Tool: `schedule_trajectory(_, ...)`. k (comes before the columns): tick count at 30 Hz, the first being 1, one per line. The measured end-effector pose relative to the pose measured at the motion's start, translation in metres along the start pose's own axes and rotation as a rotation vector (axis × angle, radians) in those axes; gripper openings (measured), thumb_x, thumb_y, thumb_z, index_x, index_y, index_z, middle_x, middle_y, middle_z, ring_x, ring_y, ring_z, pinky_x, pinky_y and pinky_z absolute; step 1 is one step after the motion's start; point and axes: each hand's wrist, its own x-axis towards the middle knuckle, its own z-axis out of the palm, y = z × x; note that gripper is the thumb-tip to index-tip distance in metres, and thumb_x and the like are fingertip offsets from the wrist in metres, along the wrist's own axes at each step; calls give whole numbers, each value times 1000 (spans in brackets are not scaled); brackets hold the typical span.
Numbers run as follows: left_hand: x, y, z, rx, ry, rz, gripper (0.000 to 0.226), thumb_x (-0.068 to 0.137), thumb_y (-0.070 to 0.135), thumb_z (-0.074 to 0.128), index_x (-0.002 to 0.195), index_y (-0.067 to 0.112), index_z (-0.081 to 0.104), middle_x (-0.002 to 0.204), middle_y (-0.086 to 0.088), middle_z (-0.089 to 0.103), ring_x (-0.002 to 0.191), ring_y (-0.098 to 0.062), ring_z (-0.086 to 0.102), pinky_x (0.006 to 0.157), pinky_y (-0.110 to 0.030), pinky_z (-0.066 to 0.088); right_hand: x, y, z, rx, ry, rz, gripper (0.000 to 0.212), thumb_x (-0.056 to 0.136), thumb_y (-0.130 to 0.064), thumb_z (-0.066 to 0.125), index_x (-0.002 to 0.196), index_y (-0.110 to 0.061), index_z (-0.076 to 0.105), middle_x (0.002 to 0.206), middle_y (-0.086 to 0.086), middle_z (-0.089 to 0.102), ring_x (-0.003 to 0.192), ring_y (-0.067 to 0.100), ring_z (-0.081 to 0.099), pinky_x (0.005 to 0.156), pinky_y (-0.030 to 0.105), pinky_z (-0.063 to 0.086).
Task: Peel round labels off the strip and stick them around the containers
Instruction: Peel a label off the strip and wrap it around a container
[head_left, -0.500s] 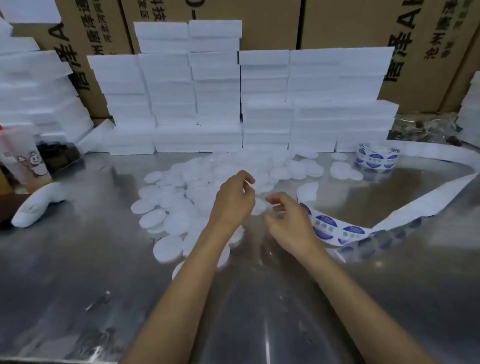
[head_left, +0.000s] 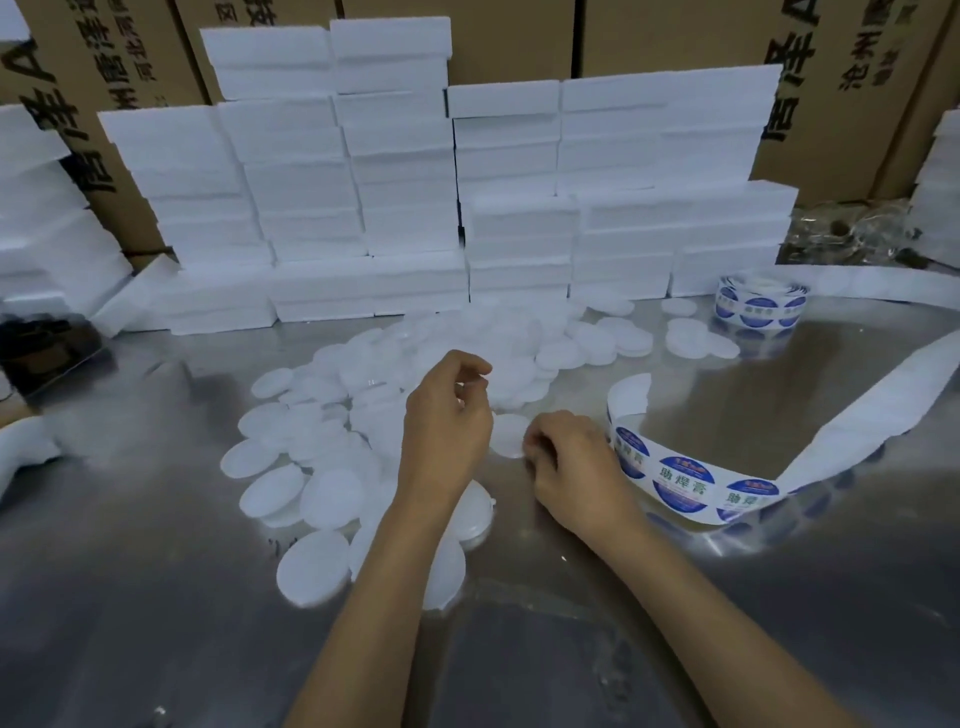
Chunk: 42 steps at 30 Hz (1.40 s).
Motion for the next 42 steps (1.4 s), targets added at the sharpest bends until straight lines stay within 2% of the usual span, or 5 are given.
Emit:
schedule_trajectory(14,-3,6,-11,-277,-51,-200,29,93,-1,51,104,21,68,104,8,72,107,-10,64,93,-26,50,-3,-2,-4,66,75,-30,20,103,-32,44,92,-16,47,71,-1,57,71,18,55,63,36,42)
schedule_trajectory(22,-9,14,0,-517,-395,-401,27,97,26,64,124,26,63,128,-9,65,111,-26,67,101,-43,54,-16,-22,-30,846,-27,168,19,105,-22,43,100,-12,59,88,5,75,81,14,72,66,24,55)
schedule_trajectory(28,-13,18,1,-761,-335,-391,30,104,4,48,129,13,62,124,-15,69,106,-37,71,93,-47,58,-14,0,-59,-5,564,57,24,93,-43,61,90,-20,58,84,-7,63,81,15,58,67,33,45)
schedule_trajectory(33,-13,21,4,-899,-343,-513,32,102,-6,42,125,3,63,132,-25,61,119,-43,62,86,-39,61,-11,33,-77,-232,71,342,34,85,-50,65,115,-33,61,110,-11,69,105,22,62,82,35,48)
schedule_trajectory(42,-10,16,7,-898,-276,-606,21,103,16,54,116,6,67,132,-20,59,111,-32,68,86,-47,61,-8,27,-76,274,-9,162,30,83,-4,56,64,-24,65,61,-7,65,59,10,55,65,31,47)
